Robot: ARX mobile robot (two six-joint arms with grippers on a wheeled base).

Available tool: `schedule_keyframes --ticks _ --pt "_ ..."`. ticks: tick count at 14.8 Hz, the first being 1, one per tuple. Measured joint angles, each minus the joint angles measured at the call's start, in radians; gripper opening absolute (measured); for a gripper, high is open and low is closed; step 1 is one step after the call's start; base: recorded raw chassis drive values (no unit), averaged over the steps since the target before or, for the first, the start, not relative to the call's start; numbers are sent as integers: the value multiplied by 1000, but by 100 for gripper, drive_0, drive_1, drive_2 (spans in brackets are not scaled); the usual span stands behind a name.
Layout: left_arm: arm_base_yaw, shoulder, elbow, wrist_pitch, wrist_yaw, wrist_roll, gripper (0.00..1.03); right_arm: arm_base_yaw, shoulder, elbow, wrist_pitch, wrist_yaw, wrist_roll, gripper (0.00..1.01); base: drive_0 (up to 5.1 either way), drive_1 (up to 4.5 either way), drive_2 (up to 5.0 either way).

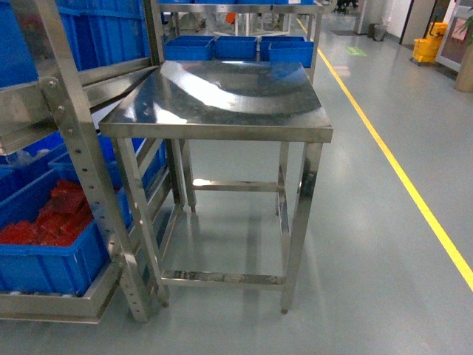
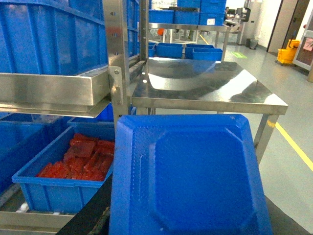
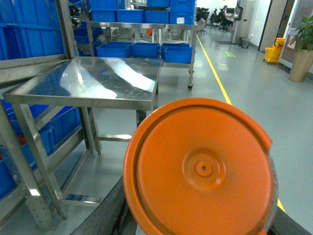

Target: Sort blue parts and orange caps into right shelf containers

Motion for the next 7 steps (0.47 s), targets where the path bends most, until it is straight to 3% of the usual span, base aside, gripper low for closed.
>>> schedule_keyframes --ticks 2,5,7 --pt "0 0 0 1 0 0 44 0 0 0 -3 0 0 42 -4 428 -436" --pt "0 0 0 -1 1 0 44 0 1 0 -10 0 0 42 0 0 0" --pt "0 0 0 -1 5 0 44 0 0 0 -12 2 0 42 -476 260 260"
